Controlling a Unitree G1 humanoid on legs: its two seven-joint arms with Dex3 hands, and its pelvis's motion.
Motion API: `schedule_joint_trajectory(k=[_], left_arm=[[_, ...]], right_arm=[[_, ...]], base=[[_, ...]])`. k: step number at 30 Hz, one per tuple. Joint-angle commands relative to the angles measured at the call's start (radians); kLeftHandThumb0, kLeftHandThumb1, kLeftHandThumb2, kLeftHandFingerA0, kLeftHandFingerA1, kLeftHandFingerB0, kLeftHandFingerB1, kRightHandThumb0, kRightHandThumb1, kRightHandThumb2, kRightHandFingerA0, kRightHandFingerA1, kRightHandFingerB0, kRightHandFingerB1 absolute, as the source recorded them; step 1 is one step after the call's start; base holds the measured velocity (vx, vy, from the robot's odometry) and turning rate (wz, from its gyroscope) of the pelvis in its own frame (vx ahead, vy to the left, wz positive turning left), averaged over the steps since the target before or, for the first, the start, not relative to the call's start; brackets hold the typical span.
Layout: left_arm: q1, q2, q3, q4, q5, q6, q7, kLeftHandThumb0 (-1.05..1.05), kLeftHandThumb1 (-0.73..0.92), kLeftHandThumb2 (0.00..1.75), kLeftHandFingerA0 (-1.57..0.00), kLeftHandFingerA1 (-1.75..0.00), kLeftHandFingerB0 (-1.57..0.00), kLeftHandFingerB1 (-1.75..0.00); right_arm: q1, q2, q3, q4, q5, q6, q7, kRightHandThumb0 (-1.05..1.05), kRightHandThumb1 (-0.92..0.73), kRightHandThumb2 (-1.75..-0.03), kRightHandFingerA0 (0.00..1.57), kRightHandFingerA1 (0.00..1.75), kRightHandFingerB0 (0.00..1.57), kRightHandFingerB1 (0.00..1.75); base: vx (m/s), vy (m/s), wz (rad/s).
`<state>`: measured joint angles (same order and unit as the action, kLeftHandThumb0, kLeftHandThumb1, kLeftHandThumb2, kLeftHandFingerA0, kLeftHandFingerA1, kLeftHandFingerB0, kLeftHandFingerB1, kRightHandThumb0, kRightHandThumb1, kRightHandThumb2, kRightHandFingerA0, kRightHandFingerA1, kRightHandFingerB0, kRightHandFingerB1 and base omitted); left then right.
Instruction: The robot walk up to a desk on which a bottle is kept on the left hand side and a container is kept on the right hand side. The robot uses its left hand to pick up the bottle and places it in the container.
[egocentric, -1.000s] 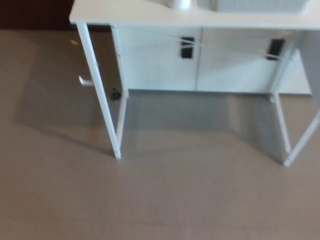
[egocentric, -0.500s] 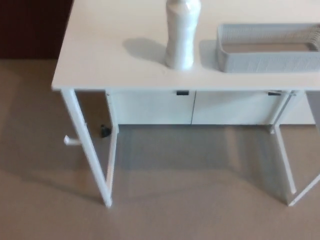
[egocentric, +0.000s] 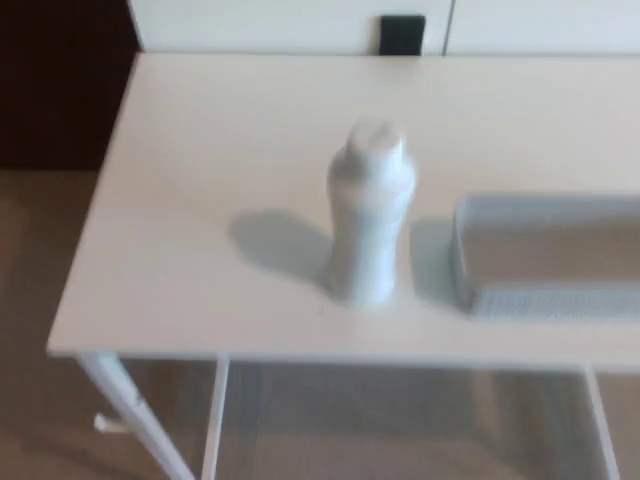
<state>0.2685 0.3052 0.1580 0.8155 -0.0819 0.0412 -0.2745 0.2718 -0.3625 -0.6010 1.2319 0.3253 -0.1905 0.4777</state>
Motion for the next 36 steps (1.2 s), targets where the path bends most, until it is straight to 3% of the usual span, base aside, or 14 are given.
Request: schedule_joint_trajectory(k=[1, 3, 6, 7, 9, 11, 13, 17, 18, 19, 21, 34, 35, 36], left_arm=[[0.003, 0.008, 0.003, 0.022, 0.015, -0.009, 0.027, -0.33, 0.6, 0.57, -0.6, -0.41, -0.44, -0.35], [-0.004, 0.006, 0.008, 0.022, 0.005, 0.004, 0.023, -0.4, 0.52, 0.72, -0.49, -0.49, -0.37, -0.43], [-0.002, 0.009, 0.004, 0.022, 0.007, 0.0, 0.016, -0.41, 0.52, 0.72, -0.48, -0.48, -0.36, -0.43], [-0.001, 0.01, 0.003, 0.018, 0.007, 0.003, 0.016, -0.33, 0.61, 0.59, -0.55, -0.4, -0.4, -0.34], [-0.005, 0.008, 0.005, 0.013, 0.007, 0.015, 0.027, -0.4, 0.51, 0.72, -0.52, -0.5, -0.36, -0.43], [-0.002, 0.008, 0.005, 0.001, 0.006, 0.019, 0.026, -0.32, 0.61, 0.58, -0.57, -0.41, -0.41, -0.34], [-0.009, 0.011, -0.001, 0.01, 0.015, 0.019, 0.029, -0.43, 0.51, 0.73, -0.5, -0.49, -0.36, -0.43], [-0.002, 0.01, 0.007, 0.0, 0.003, 0.016, 0.023, -0.42, 0.52, 0.72, -0.46, -0.48, -0.36, -0.43], [-0.002, 0.011, 0.007, 0.004, 0.003, 0.013, 0.02, -0.34, 0.62, 0.59, -0.51, -0.39, -0.4, -0.34], [-0.006, 0.012, 0.005, 0.009, 0.01, 0.014, 0.03, -0.44, 0.51, 0.73, -0.52, -0.49, -0.4, -0.44], [-0.008, 0.01, 0.006, 0.005, 0.012, 0.023, 0.045, -0.42, 0.52, 0.72, -0.53, -0.49, -0.4, -0.44], [-0.023, 0.011, 0.015, 0.046, 0.006, 0.006, 0.043, -0.42, 0.53, 0.73, -0.47, -0.48, -0.33, -0.42], [-0.023, 0.003, 0.037, 0.032, -0.02, 0.02, 0.043, -0.3, 0.63, 0.59, -0.38, -0.39, -0.23, -0.3], [-0.022, -0.002, 0.054, 0.023, -0.04, 0.03, 0.042, -0.3, 0.63, 0.59, -0.38, -0.39, -0.23, -0.3]], right_arm=[[0.016, -0.004, 0.005, -0.004, 0.009, -0.025, 0.005, -0.5, -0.3, -0.5, 0.87, 0.51, 0.74, 0.46], [0.018, -0.003, 0.01, -0.008, 0.005, -0.03, 0.003, -0.5, -0.31, -0.5, 0.85, 0.5, 0.73, 0.46], [0.013, -0.006, 0.009, 0.002, 0.009, -0.024, 0.006, -0.49, -0.29, -0.5, 0.85, 0.51, 0.72, 0.46], [0.011, -0.006, 0.007, 0.004, 0.011, -0.021, 0.008, -0.49, -0.3, -0.5, 0.86, 0.51, 0.73, 0.46], [0.01, -0.005, 0.011, 0.004, 0.009, -0.024, 0.008, -0.5, -0.3, -0.5, 0.86, 0.51, 0.74, 0.46], [0.009, -0.006, 0.014, -0.001, 0.007, -0.02, 0.004, -0.51, -0.3, -0.5, 0.85, 0.51, 0.74, 0.46], [0.006, -0.006, 0.016, 0.003, 0.005, -0.023, 0.001, -0.5, -0.31, -0.5, 0.86, 0.51, 0.72, 0.45], [0.007, -0.006, 0.016, 0.009, 0.007, -0.032, 0.012, -0.56, -0.26, -0.6, 0.83, 0.55, 0.68, 0.5], [0.008, -0.004, 0.016, 0.006, 0.009, -0.029, 0.012, -0.49, -0.31, -0.5, 0.87, 0.51, 0.72, 0.46], [0.005, -0.004, 0.017, 0.004, 0.009, -0.023, 0.008, -0.56, -0.28, -0.64, 0.9, 0.6, 0.69, 0.53], [0.004, -0.005, 0.019, 0.005, 0.006, -0.024, 0.007, -0.51, -0.31, -0.5, 0.87, 0.51, 0.71, 0.45], [-0.011, -0.016, 0.043, 0.011, -0.008, -0.025, 0.007, -0.51, -0.33, -0.51, 0.85, 0.5, 0.78, 0.47], [-0.019, -0.017, 0.044, 0.011, -0.009, -0.021, -0.001, -0.51, -0.31, -0.51, 0.88, 0.51, 0.77, 0.47], [-0.026, -0.018, 0.046, 0.011, -0.008, -0.018, -0.007, -0.51, -0.31, -0.51, 0.88, 0.51, 0.77, 0.47]], base=[[0.41, -0.136, 0.07], [0.31, -0.122, -0.04], [0.21, -0.075, -0.11], [0.09, 0.035, -0.23], [0.1, 0.085, -0.15], [0.16, 0.12, -0.09], [0.02, 0.134, 0.17], [0.01, 0.11, -0.02], [-0.02, 0.102, 0.01], [0.0, 0.0, 0.0], [0.0, 0.0, 0.0], [-0.1, -0.053, 0.01], [0.0, 0.0, 0.0], [0.0, 0.0, 0.0]])
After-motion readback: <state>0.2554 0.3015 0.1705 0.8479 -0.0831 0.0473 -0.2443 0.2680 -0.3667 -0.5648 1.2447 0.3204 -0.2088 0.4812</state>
